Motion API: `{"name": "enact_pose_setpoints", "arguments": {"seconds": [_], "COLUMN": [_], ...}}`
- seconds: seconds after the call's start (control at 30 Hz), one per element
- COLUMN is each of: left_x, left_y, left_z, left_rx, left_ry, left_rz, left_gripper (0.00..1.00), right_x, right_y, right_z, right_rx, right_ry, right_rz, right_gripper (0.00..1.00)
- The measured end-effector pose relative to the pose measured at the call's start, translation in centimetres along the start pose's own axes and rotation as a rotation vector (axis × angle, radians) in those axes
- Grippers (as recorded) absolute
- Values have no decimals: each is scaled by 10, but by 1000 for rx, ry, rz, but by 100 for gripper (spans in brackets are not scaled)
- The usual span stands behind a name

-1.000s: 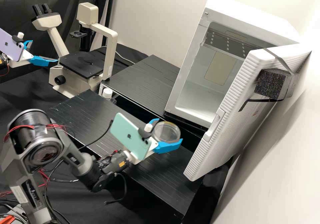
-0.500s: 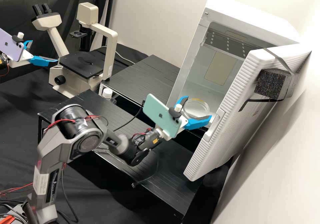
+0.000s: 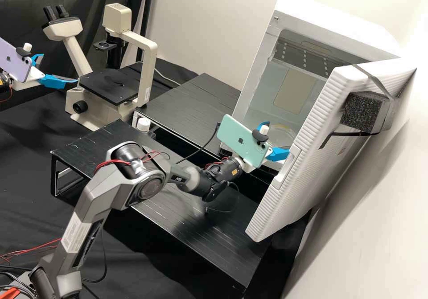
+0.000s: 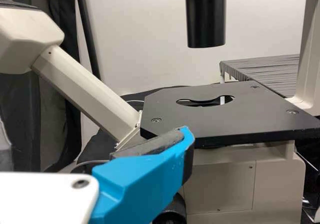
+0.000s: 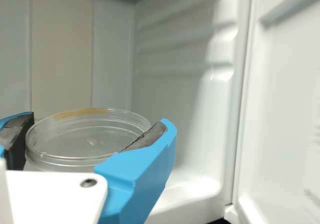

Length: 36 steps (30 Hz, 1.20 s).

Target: Return the petri dish to the incubator.

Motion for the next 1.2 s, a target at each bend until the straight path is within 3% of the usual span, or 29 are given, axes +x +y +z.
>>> {"name": "enact_pose_setpoints", "arguments": {"seconds": [0.5,0.73,1.03,1.07,1.2], "left_x": [0,0,0,0,0], "left_y": [0,0,0,0,0], "left_z": [0,0,0,0,0], "left_rx": [0,0,0,0,0], "left_ry": [0,0,0,0,0], "left_rz": [0,0,0,0,0], "left_gripper": [100,100,100,100,100], "right_x": [49,60,67,67,67], "right_y": [-30,-37,-41,-41,-41], "right_z": [15,11,16,17,17], "right_rx": [-25,-59,-50,-50,-50], "right_ry": [-67,-57,-68,-68,-68], "right_rz": [-110,-114,-105,-106,-106], "right_gripper": [0,0,0,100,100]}}
